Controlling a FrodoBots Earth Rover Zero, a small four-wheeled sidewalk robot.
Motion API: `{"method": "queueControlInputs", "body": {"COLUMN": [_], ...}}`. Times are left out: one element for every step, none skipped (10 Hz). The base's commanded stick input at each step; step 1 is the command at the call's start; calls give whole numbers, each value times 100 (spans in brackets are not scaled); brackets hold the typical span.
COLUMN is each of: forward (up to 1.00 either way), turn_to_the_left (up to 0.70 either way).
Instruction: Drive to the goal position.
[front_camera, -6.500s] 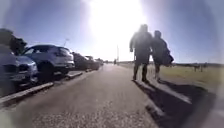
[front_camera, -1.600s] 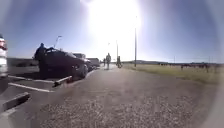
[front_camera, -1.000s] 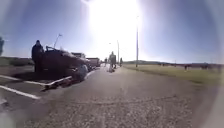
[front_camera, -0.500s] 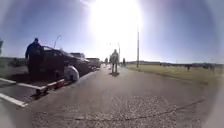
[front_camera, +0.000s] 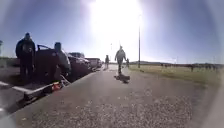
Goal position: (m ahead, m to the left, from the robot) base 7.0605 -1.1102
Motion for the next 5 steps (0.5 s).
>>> {"method": "queueControlInputs", "body": {"forward": [100,100,100,100,100], "turn_to_the_left": [0,0,0,0,0]}}
